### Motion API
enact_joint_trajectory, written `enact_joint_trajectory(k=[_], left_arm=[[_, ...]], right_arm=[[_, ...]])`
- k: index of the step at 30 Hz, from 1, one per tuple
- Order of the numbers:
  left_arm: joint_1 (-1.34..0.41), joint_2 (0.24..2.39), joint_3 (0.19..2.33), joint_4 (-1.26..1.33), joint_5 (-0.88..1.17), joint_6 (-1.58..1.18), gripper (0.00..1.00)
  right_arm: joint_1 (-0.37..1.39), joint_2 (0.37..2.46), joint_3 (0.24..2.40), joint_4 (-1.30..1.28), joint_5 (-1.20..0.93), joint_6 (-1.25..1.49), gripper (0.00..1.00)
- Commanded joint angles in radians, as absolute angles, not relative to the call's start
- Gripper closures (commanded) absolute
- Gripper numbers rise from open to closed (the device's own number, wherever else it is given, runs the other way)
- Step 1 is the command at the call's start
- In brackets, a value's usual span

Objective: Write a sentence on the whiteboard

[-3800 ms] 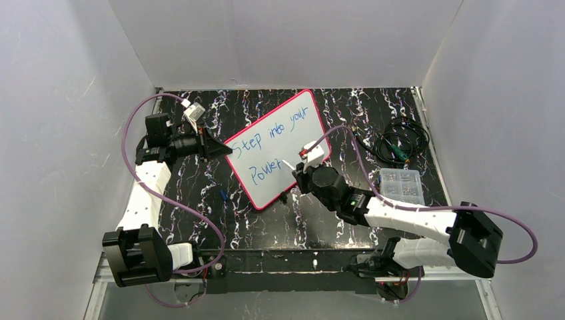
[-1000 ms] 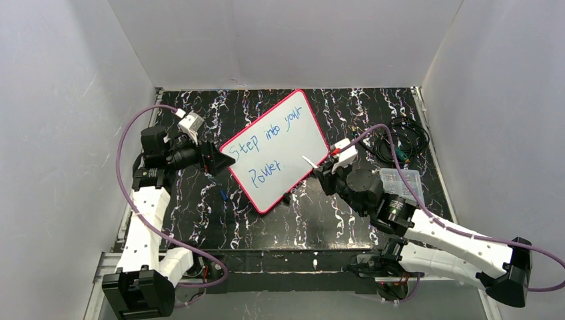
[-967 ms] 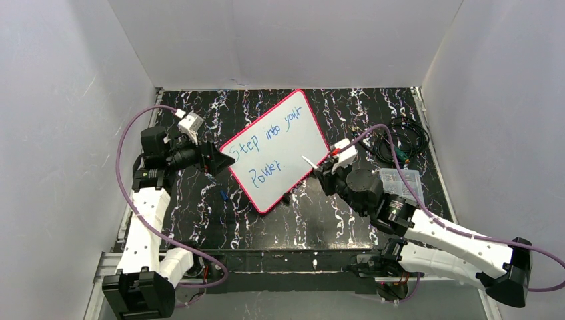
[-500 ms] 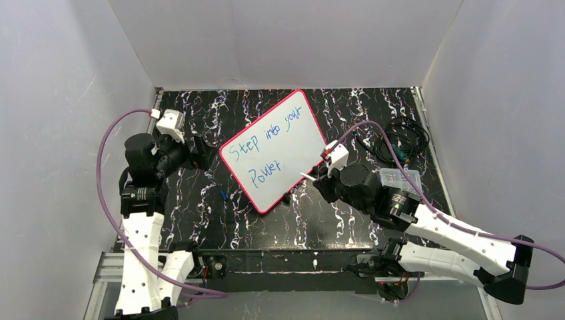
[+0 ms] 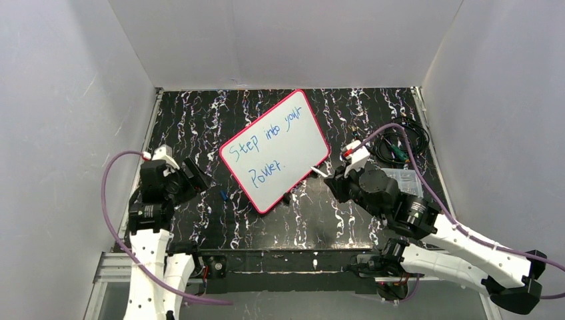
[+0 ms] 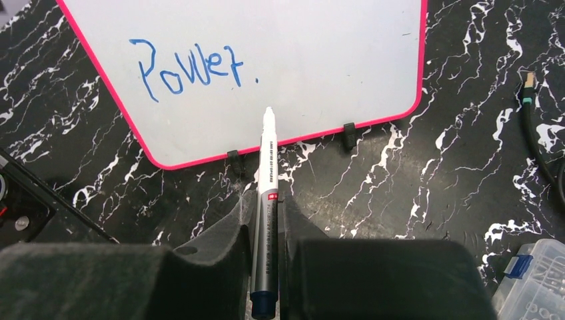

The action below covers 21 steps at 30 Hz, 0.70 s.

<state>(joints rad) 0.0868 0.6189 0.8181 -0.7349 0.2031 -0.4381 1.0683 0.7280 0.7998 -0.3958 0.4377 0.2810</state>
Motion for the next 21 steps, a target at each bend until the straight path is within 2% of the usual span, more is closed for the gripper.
enact_joint_trajectory(k=[1,8,12,21], left_arm=[[0.082,0.683,0.699,-0.758,0.198,-0.586,0.24],[0.034,0.918,0.666,-0.671,0.171,-0.601,0.37],[-0.075,1.037,0.675,-0.636,0.092,-0.628,0.38],[-0.121,1.288,0.713,-0.519,0.064,-0.653,0.44]], right_arm=[[1.068,0.676,0.762,-0.321,0.481,0.26,0.99],[1.068,0.584,0.711,-0.281,0.503,0.243,0.99],[1.068,0.549,0.685,-0.269,0.526,0.237,0.99],[1.068,0.511,0.661,-0.255,0.512,0.238,0.99]])
